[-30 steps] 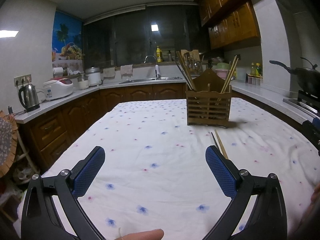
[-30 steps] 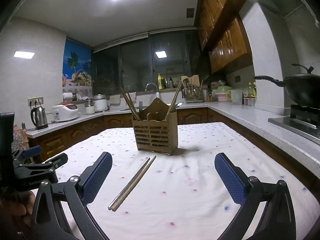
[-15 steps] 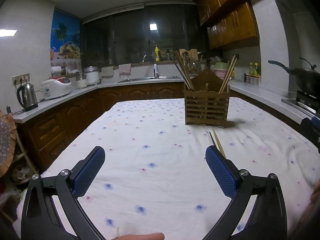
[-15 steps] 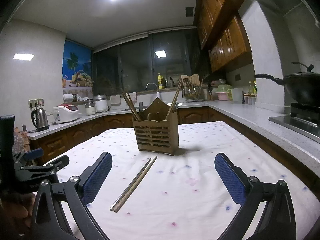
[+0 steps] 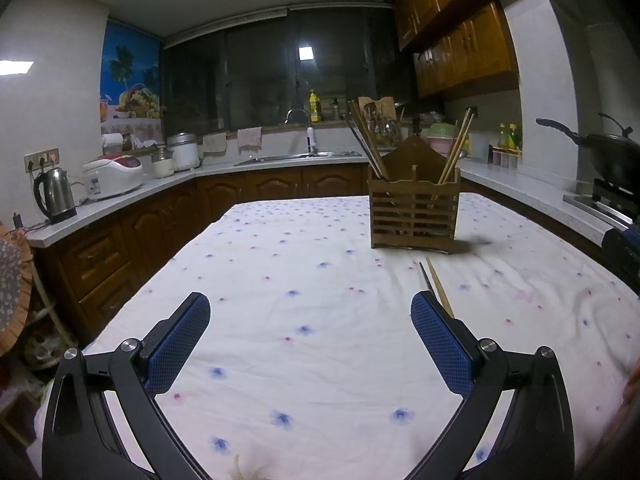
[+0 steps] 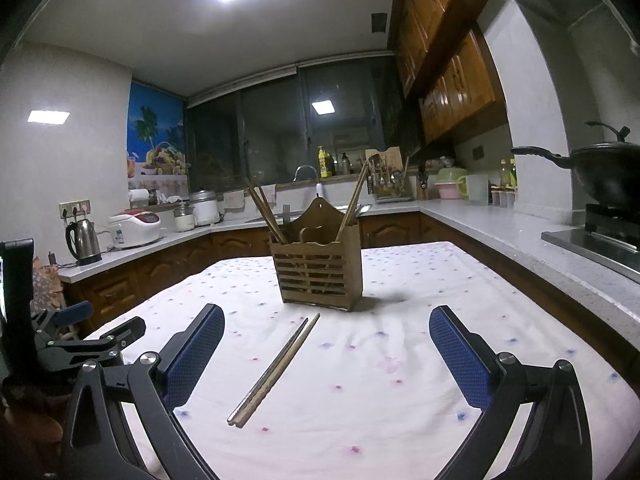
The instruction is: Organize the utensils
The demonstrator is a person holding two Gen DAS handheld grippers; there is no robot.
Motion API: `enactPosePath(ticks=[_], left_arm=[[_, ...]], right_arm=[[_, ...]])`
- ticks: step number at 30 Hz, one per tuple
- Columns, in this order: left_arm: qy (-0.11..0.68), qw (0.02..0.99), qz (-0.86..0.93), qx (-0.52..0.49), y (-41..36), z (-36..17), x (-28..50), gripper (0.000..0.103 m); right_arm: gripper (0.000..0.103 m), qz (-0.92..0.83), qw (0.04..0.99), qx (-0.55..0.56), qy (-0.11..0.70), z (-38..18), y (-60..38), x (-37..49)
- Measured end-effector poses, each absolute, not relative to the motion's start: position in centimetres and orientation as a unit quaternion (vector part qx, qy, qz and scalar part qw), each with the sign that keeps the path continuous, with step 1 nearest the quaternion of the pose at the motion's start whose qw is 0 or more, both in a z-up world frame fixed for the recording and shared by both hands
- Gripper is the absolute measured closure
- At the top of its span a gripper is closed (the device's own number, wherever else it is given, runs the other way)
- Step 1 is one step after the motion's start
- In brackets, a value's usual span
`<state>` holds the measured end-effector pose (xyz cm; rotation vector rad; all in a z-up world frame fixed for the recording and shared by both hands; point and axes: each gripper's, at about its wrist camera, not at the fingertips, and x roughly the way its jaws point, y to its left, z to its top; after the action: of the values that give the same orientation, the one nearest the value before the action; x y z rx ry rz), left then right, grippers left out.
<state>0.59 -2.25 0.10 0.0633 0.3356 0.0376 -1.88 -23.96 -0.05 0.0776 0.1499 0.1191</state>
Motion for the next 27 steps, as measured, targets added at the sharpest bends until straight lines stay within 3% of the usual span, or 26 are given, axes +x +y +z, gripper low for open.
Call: enactPosePath(ticks=[27], left_arm=[[0.175, 0.984, 0.013, 0.026, -1.68, -0.10, 1.20, 0.000]], right_arm=[[0.000, 0.060, 0.995, 0.041, 0.075, 0.27, -23.64, -2.06]])
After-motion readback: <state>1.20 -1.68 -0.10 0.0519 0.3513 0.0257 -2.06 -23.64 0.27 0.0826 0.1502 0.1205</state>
